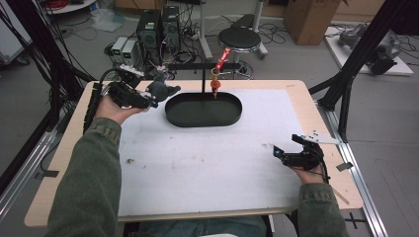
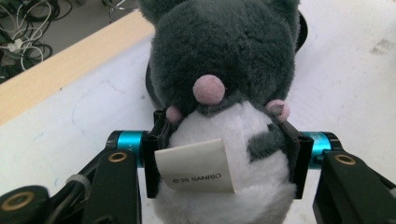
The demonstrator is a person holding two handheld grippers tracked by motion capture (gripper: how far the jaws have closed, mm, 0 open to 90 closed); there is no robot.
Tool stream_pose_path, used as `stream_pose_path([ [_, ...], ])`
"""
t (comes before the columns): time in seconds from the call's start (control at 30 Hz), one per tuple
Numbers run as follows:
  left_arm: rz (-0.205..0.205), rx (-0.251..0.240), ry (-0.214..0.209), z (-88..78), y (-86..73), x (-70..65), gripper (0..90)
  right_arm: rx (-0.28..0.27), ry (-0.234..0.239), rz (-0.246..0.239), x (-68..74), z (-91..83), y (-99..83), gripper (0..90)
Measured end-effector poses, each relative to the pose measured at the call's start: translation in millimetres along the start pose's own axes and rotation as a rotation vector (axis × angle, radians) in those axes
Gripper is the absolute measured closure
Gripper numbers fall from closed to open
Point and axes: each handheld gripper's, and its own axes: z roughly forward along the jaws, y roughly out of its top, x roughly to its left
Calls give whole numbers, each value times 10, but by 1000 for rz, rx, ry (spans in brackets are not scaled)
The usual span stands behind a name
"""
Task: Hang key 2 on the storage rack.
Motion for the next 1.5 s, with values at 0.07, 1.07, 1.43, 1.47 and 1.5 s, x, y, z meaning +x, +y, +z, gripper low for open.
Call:
stream_pose_path([
  [0.07,5,-10,-7,3,37,-14,481,1,-5,-2,6,-11,-1,5],
  [1.07,-82,-66,-59,108,177,221,480,5,-14,-1,-7,-61,-40,5],
  [1.43,-97,-61,-60,210,371,303,480,23,-21,-17,-8,-48,-48,5],
  [1.47,-104,-64,-60,223,372,317,480,24,-21,-18,-9,-50,-49,5],
  [1.5,-113,-66,-56,239,371,335,480,25,-20,-20,-10,-52,-51,5],
])
